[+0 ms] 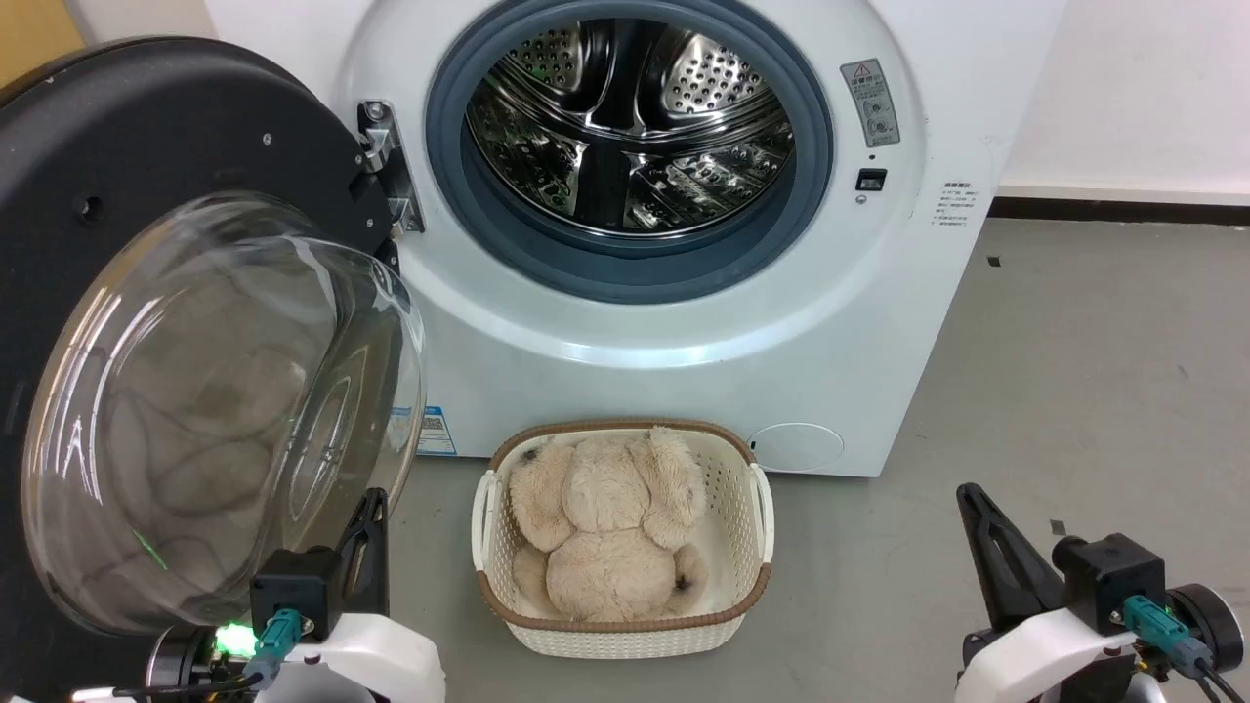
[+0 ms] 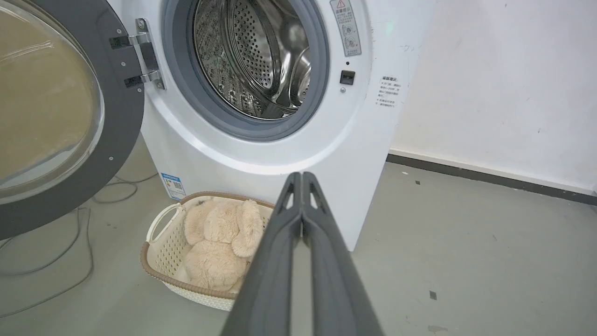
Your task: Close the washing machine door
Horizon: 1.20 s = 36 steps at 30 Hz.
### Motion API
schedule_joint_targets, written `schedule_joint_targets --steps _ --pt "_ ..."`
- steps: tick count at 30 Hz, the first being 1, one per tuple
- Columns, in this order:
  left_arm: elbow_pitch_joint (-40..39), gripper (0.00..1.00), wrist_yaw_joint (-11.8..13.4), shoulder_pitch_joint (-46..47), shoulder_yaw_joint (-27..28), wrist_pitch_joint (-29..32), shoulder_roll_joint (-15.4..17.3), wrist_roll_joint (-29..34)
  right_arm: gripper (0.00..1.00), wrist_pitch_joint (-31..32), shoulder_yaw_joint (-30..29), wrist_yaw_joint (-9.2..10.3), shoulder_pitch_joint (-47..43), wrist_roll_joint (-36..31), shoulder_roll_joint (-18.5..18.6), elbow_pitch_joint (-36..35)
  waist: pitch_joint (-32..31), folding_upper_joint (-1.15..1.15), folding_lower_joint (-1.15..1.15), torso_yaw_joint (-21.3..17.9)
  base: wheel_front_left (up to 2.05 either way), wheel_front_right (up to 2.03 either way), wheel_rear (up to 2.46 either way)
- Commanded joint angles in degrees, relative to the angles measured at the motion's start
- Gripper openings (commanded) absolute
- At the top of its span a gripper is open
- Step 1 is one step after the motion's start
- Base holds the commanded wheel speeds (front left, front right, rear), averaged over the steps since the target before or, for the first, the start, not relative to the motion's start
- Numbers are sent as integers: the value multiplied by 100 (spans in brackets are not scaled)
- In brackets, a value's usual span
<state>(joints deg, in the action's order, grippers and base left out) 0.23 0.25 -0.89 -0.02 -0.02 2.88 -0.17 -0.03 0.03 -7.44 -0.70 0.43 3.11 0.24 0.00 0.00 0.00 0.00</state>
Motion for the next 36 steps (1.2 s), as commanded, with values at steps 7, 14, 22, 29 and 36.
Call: schedule_joint_targets --steps 7,14,22,29,36 --pt "7 100 24 0 -10 -13 0 -4 100 -13 -14 0 -1 15 1 7 2 0 0 0 0 0 0" --pt "4 100 151 8 -62 -97 0 -14 100 -97 -81 0 -2 82 -1 13 10 0 0 6 0 0 0" --pt "10 0 254 56 -128 -192 18 -13 100 -192 -145 -1 -9 159 -2 13 17 0 0 43 0 0 0" --pt "-77 0 266 234 -148 -276 84 -37 100 -276 -184 -1 -20 233 -3 -4 22 0 0 120 0 0 0" --pt "-350 0 210 545 -52 -360 134 -150 100 -360 -250 -1 -39 291 -5 -23 53 0 0 249 0 0 0"
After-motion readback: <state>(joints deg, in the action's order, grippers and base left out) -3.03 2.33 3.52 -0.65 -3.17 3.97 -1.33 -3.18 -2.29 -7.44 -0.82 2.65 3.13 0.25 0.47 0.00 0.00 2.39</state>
